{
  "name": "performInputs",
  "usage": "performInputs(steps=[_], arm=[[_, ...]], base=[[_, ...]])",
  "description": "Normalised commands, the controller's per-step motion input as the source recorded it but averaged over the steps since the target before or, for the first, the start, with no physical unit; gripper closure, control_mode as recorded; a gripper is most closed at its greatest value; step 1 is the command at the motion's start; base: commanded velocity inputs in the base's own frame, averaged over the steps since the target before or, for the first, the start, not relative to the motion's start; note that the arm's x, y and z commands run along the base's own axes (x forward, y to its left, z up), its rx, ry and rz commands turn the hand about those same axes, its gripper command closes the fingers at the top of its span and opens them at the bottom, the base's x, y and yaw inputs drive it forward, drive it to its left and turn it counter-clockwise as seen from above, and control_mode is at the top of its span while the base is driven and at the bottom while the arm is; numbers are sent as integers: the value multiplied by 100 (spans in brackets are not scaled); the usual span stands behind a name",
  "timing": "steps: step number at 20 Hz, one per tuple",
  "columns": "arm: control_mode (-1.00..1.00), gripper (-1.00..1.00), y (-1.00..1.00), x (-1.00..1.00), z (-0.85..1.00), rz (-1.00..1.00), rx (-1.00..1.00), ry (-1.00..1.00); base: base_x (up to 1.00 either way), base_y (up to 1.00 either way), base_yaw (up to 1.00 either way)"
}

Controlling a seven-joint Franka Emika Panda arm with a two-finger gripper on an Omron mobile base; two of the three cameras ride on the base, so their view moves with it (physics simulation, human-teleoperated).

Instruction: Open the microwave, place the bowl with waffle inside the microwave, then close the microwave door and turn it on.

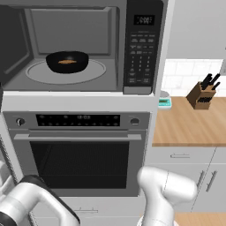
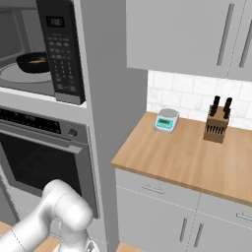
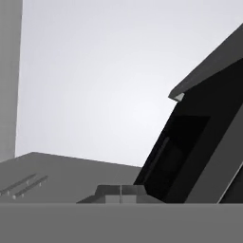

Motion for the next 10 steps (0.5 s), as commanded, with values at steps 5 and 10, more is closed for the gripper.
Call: performInputs(steps=[5, 10], arm=[[-100, 100, 6, 0, 40, 0, 17, 0], [-100, 100, -10, 0, 48, 0, 23, 0]], base=[[0, 0, 0], [0, 0, 0]])
